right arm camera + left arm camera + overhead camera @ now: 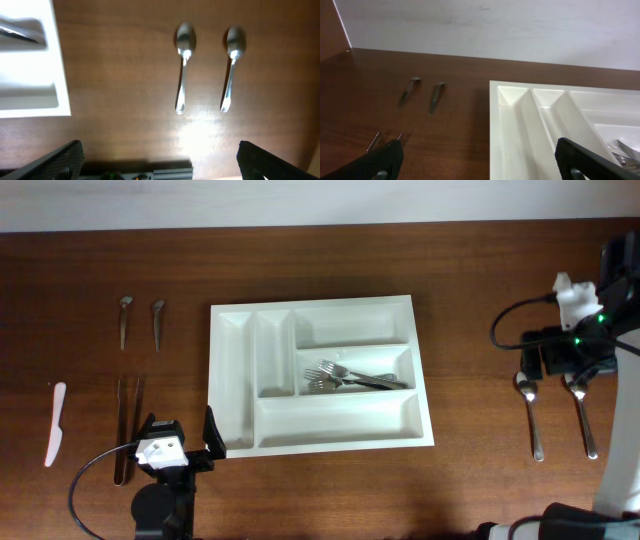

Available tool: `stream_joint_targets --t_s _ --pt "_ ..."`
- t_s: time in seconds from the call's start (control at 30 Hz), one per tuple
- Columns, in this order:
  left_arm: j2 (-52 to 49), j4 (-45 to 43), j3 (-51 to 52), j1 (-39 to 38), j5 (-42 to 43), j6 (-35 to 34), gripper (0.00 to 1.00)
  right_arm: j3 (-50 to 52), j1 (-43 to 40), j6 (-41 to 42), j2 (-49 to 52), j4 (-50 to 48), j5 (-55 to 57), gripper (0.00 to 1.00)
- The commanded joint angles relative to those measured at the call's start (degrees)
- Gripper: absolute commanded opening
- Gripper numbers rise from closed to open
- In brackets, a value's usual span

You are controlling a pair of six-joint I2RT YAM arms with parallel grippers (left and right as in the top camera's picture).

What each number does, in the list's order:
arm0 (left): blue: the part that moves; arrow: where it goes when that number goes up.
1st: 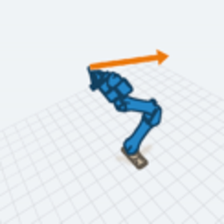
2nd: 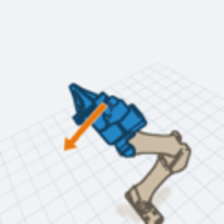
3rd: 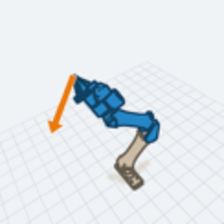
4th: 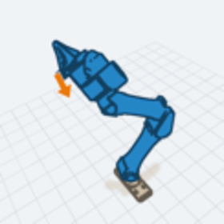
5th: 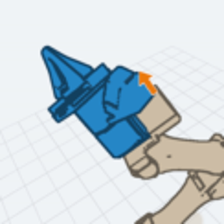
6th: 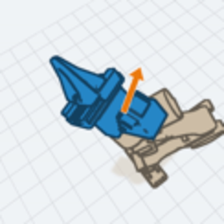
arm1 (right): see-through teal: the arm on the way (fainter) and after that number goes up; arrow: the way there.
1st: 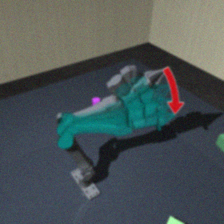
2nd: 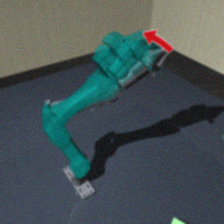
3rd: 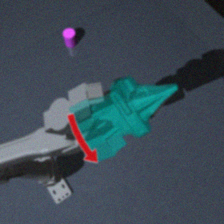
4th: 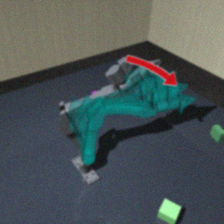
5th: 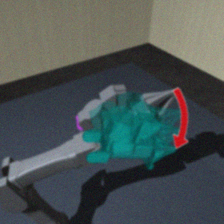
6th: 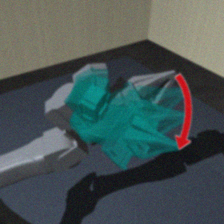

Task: Pack container
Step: 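Move the right gripper right over the two spoons, then align the right gripper above the left spoon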

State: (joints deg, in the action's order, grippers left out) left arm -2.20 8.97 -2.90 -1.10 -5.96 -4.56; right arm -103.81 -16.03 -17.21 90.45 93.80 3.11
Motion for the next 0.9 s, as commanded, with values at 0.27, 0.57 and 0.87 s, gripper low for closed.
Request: stream_joint_targets --t_s 0.27,0.57,0.87 --pt "0.2 -0.2 0.3 -0.2 0.6 -0.1 0.99 5.8 -5.1 -7.6 4.0 -8.1 0.6 0.99" --pt "0.2 -0.2 0.3 -0.2 0.6 -0.1 0.99 14.1 -11.8 -7.4 7.0 -13.0 -0.1 0.99" --pt "0.2 -0.2 0.3 -0.2 0.6 -0.1 0.99 24.1 -13.3 -8.1 7.4 -24.3 -0.1 0.99"
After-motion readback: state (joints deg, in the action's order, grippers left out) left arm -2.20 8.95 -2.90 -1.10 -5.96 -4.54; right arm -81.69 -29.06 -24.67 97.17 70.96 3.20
